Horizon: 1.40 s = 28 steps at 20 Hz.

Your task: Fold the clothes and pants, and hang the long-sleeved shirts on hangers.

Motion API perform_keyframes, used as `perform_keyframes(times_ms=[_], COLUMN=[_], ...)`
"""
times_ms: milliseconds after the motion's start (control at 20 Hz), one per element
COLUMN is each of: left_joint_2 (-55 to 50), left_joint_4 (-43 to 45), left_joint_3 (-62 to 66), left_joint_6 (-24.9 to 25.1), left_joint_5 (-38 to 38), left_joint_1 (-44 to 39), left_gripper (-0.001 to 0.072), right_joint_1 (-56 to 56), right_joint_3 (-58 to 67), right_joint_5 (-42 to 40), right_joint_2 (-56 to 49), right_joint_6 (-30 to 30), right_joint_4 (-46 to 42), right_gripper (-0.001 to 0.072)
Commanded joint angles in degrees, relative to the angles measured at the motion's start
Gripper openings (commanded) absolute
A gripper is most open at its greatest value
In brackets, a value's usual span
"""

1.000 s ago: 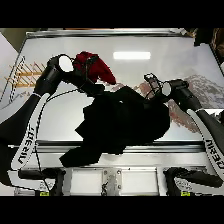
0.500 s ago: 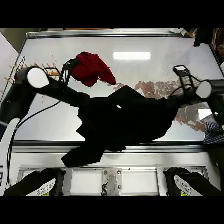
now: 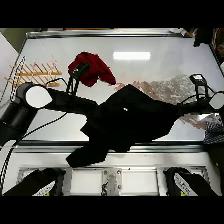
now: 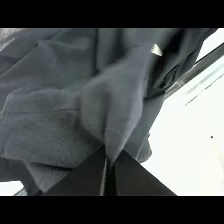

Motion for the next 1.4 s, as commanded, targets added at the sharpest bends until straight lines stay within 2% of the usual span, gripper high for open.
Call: perform_keyframes(times_ms=[0, 250, 400, 600, 850, 1000, 1350], left_joint_2=[-3.52, -8.00, -8.44, -7.91, -5.64, -4.61, -4.63], left_joint_4=[-0.33, -0.24, -0.24, -0.31, -0.37, -0.37, -0.39], left_joint_3=[2.25, 5.11, 4.48, 3.10, 3.10, 3.10, 3.10], left_joint_6=[0.00, 1.11, 1.27, 1.51, 1.49, 1.51, 1.49], left_joint_5=[0.66, -0.15, -0.09, -0.44, -0.59, -0.52, -0.57], left_joint_1=[-0.52, -0.50, -0.44, 1.11, 5.11, 5.97, 5.86], left_gripper=[0.0018, 0.0018, 0.0018, 0.0018, 0.0018, 0.0018, 0.0018], right_joint_1=[2.64, 11.41, 16.70, 22.43, 24.17, 24.15, 24.15], right_joint_3=[0.22, 0.22, -0.04, -0.07, -0.04, -0.04, 0.02], right_joint_5=[-0.92, -1.11, -1.11, -1.31, -6.27, -8.07, -15.72], right_joint_2=[4.13, 7.52, 6.27, 0.96, -8.48, -11.82, -12.72], right_joint_6=[-4.83, -7.50, -9.49, -9.60, -9.53, -6.56, 5.73], right_joint_4=[6.08, 7.28, 3.96, -3.41, -7.65, -10.56, -13.20], right_gripper=[0.0536, 0.0535, 0.0533, 0.0508, 0.0508, 0.0508, 0.0507])
